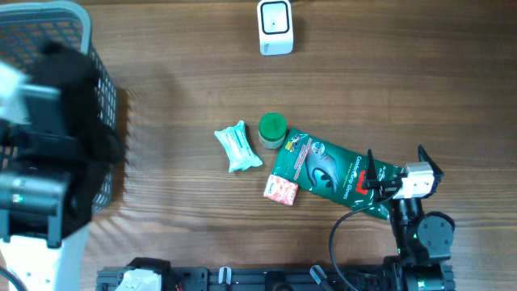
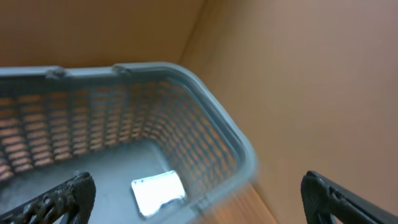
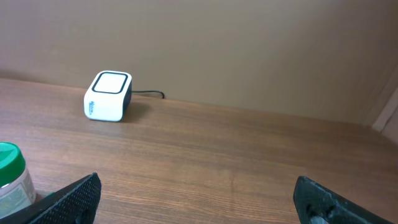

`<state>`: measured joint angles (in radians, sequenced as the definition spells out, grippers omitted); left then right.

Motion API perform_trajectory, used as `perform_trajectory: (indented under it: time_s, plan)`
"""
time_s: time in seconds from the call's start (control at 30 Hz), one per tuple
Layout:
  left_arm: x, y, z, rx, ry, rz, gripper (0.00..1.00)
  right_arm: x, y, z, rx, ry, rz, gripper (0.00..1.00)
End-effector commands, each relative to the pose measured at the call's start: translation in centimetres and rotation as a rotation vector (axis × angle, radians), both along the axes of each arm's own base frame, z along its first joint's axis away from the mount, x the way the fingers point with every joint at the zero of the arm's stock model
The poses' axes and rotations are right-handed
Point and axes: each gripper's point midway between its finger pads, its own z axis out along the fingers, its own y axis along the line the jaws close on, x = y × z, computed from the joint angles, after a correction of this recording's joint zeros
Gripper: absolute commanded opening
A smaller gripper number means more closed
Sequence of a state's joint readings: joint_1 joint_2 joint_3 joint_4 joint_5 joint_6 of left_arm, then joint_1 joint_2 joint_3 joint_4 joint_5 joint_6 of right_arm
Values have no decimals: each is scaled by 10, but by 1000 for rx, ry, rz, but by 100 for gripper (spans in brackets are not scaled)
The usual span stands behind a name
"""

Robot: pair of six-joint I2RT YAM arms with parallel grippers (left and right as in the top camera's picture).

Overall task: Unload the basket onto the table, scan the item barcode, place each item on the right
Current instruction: 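Grasp white packet in basket with left gripper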

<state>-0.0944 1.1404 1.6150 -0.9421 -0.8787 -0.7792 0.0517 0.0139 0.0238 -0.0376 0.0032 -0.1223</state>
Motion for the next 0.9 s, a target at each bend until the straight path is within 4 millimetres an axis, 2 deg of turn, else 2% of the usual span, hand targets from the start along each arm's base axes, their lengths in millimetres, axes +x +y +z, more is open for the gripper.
perform_trajectory:
  time_s: [0.0,0.03,0.1,0.13,0.17,0.2,0.27,0.37,0.43,0.5,0.6,0.67,0.77,0.87]
  plan:
    - [15,41,-14,-174,-44,-50,100,0,2,2,-6,-9,9,100]
    - [16,71,-17,-211,-72,-11,100,0,2,2,-6,-9,9,100]
    - [8,111,-26,-227,-73,91,100,0,2,2,-6,-9,9,100]
    - [-2,132,-40,-245,-38,162,100,0,2,2,-6,-9,9,100]
    - [-9,142,-59,-287,19,198,100,0,2,2,-6,-9,9,100]
    - [-7,146,-70,-330,31,206,100,0,2,2,-6,-9,9,100]
    - [19,151,-77,-308,68,100,100,0,2,2,-7,-9,9,100]
    - [83,137,-67,-41,190,-335,100,0,2,2,-6,-9,9,100]
    - [99,141,-81,70,297,-440,100,0,2,2,-6,-9,9,100]
    - [109,149,-111,106,419,-496,100,0,2,2,-6,-9,9,100]
    - [109,148,-164,44,582,-574,100,0,2,2,-7,-9,9,100]
    - [104,139,-215,-11,753,-688,100,0,2,2,-6,-9,9,100]
    - [113,130,-259,-70,834,-783,100,0,2,2,-6,-9,9,100]
    - [124,114,-289,-36,918,-913,100,0,2,2,-6,-9,9,100]
